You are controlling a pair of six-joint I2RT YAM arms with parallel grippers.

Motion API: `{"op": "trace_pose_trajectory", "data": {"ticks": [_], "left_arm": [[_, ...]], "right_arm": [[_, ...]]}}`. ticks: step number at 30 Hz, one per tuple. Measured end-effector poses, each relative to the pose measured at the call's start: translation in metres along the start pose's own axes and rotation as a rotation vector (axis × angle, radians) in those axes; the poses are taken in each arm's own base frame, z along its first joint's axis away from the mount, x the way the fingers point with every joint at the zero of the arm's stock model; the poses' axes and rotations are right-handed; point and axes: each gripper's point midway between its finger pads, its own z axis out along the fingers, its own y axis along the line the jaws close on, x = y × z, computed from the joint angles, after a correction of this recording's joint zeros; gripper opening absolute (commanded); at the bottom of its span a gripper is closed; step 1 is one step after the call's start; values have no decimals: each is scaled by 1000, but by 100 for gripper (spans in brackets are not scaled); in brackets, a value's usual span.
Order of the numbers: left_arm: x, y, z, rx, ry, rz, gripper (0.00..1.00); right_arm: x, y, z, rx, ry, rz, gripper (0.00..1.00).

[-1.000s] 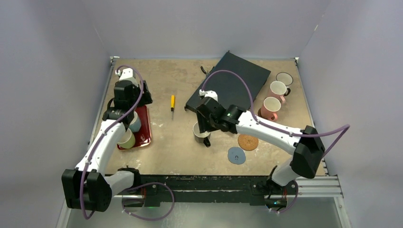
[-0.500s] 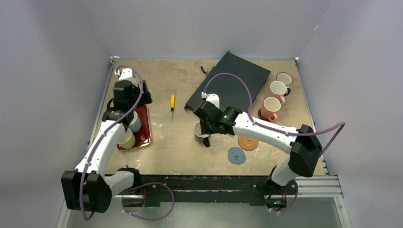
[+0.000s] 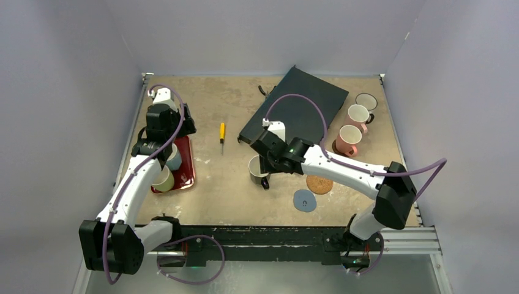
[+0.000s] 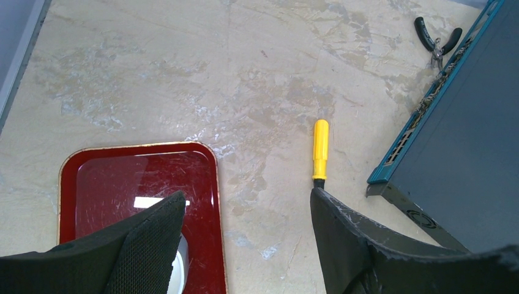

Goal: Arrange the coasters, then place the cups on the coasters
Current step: Pick up the cup at the center of the board.

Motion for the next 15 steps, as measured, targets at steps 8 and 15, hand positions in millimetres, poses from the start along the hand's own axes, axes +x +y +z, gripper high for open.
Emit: {"op": "trace_pose_trajectory", "data": {"ticks": [8,15], "left_arm": [[1,-1,0,4,3,0,71],[1,-1,1,5,5,0,71]], "right_arm": [[4,-3,3,11,5,0,40],[18,-7,34,89,49,-49,23]]}}
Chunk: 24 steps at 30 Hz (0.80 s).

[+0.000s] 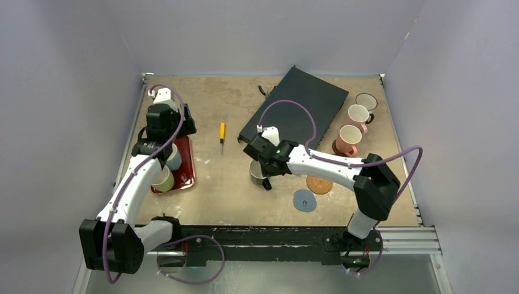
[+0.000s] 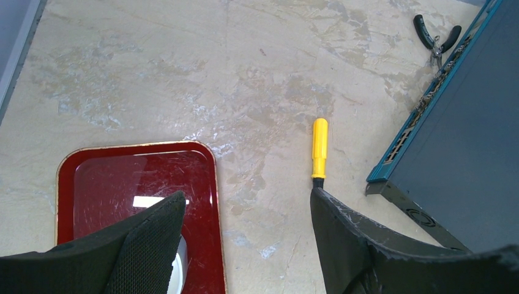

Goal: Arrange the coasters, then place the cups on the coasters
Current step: Pick up the cup at the center of the board, then place the cup on the coaster.

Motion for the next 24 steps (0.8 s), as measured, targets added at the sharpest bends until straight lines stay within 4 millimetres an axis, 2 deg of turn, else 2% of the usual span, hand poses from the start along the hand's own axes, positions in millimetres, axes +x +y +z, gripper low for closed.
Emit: {"op": "trace_pose_trajectory", "data": {"ticks": [3,7,11,14,17,20,22,24], "left_arm": [[0,0,0,-1,2,0,71],[1,0,1,-1,5,1,71],[3,1,2,-3,10,2,71],[3,1,2,-3,12,2,71],[4,1,2,-4,13,2,71],[4,1,2,-4,14,2,71],[4,1,2,-5,15,3,71],[4,1,2,-6,17,3,71]], "right_arm": [[2,-2,7,23,4,-17,1],[-2,1,4,6,-10,-26,0],[2,-4,-2,3,10,-85,0],[-1,-12,-16,6,18,-143,0],[-14,-22,-35,-11,0,-186,0],[-30,-39,-50,-52,-16,-186,0],[-44,-57,-57,-63,-31,-164,0],[-56,-84,-60,-50,-52,-134,0]]}}
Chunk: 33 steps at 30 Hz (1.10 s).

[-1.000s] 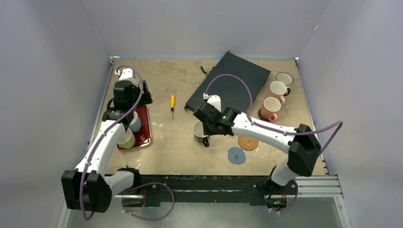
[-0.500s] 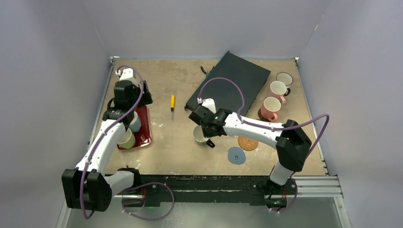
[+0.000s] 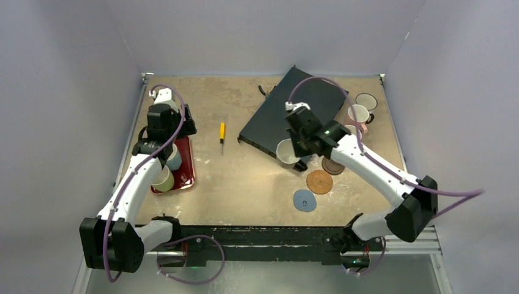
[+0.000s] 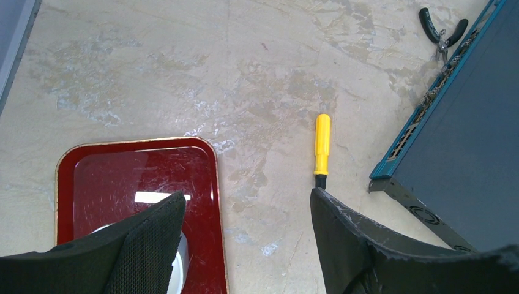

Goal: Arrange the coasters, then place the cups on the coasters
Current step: Place the cup on the coaster.

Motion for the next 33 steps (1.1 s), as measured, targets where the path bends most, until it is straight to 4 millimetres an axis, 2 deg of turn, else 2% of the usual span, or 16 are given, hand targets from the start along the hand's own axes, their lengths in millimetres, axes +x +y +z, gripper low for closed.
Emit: {"op": "trace_pose_trajectory", "data": {"ticks": [3,6,11,17,25,33], "left_arm": [[0,0,0,0,1,0,71],[0,0,0,-1,2,0,71],[1,0,0,-1,5,1,71],[1,0,0,-1,6,1,71],[1,0,0,-1,6,1,71],[1,0,0,-1,6,1,71]], "right_arm": [[-1,-39,0,46,-3,35,0],[12,-74,6,94,34,77,0],[31,-116,13,158,88,152,0],[27,-154,7,211,55,247,0],[34,-183,13,228,56,309,0],[37,-193,15,215,65,338,0]]}}
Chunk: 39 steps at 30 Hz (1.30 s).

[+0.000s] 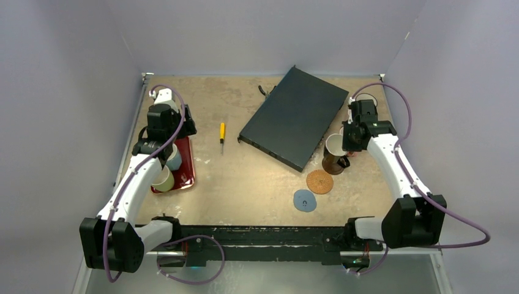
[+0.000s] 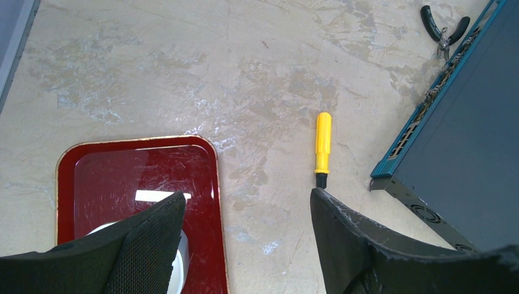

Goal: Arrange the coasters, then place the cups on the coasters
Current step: Place the cup on the coaster.

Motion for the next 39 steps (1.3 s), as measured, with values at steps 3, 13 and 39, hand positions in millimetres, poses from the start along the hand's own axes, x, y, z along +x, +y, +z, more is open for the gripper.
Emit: {"op": "trace_pose_trajectory", "data": {"ticks": [3,13,39], "left_arm": [[0,0,0,0,1,0,71],[1,0,1,2,3,1,71],[4,-1,3,5,16,2,71]], "right_arm": [[3,1,6,-2,26,3,0],[12,-2,17,19,88,28,0],[15,-17,29,77,128,92,0]]}}
